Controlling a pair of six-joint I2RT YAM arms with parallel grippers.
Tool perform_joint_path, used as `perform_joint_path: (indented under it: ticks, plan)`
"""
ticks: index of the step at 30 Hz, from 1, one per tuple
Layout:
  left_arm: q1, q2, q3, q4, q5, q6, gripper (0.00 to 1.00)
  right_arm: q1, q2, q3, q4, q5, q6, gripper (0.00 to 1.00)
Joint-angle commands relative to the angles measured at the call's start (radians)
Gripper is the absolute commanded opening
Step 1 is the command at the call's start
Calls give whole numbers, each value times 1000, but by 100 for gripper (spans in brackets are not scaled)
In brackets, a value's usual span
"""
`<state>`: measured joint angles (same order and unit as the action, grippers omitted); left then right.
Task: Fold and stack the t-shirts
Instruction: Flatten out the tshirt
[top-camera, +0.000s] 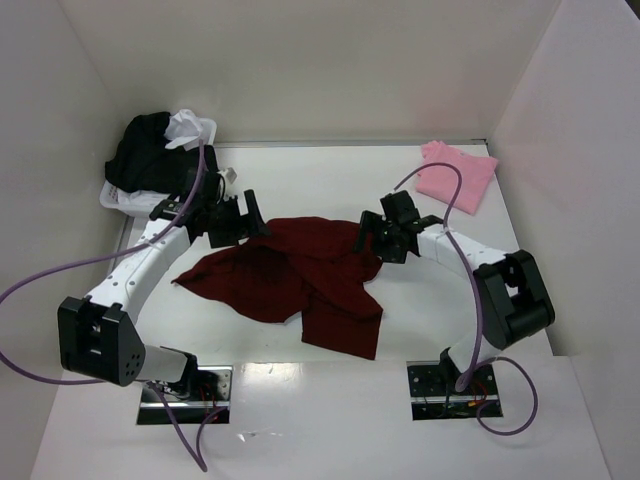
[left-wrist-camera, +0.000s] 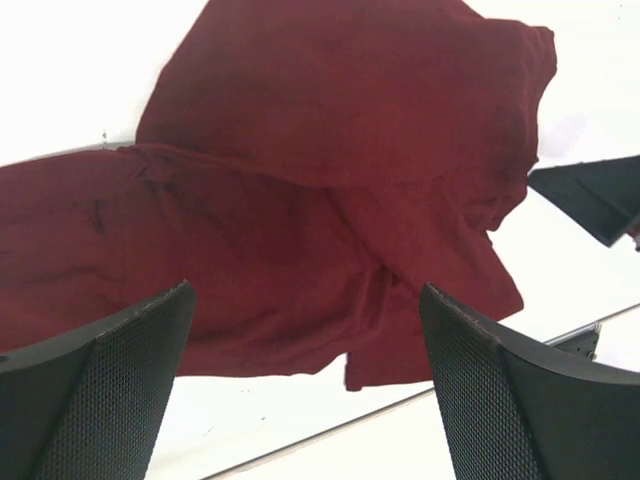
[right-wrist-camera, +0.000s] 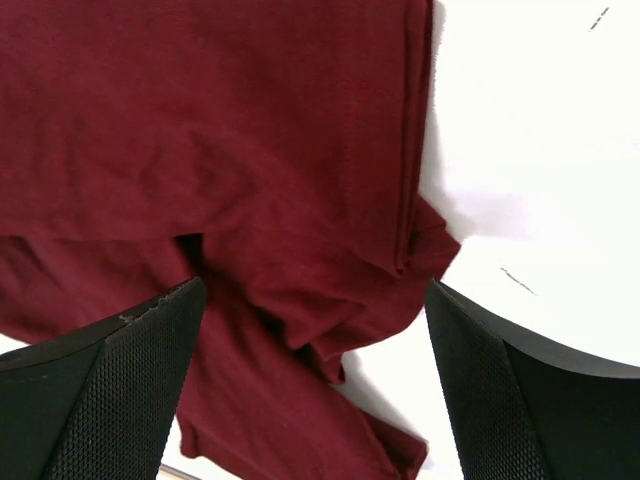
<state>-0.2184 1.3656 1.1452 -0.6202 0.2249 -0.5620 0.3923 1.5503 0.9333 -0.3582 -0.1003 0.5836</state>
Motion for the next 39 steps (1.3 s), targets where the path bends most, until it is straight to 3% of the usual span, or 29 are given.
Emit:
perform_joint_path:
  ticks: [1, 6, 22, 25, 27, 31, 34, 39]
  plan:
    - [-1, -33, -10, 14, 1, -19, 100, 8, 29, 20, 7, 30, -2, 93]
    - [8, -36, -10, 14, 1, -19, 100, 8, 90, 22, 7, 30, -11, 90]
    - [8, -6, -1, 23, 10, -29, 100, 8, 119, 41, 53, 19, -39, 63]
    - [8, -2, 4, 23, 19, -29, 100, 8, 139, 50, 53, 10, -39, 51]
    - [13, 3, 8, 23, 19, -29, 100, 8, 148, 67, 49, 10, -39, 34]
    - [28, 3, 18, 23, 19, -29, 100, 8, 113, 112, 26, 63, -28, 11]
    - [41, 3, 18, 23, 19, -29, 100, 8, 72, 177, -1, 118, -19, 1]
    - [56, 3, -4, 23, 16, -19, 100, -16, 29, 310, -28, 151, -19, 0]
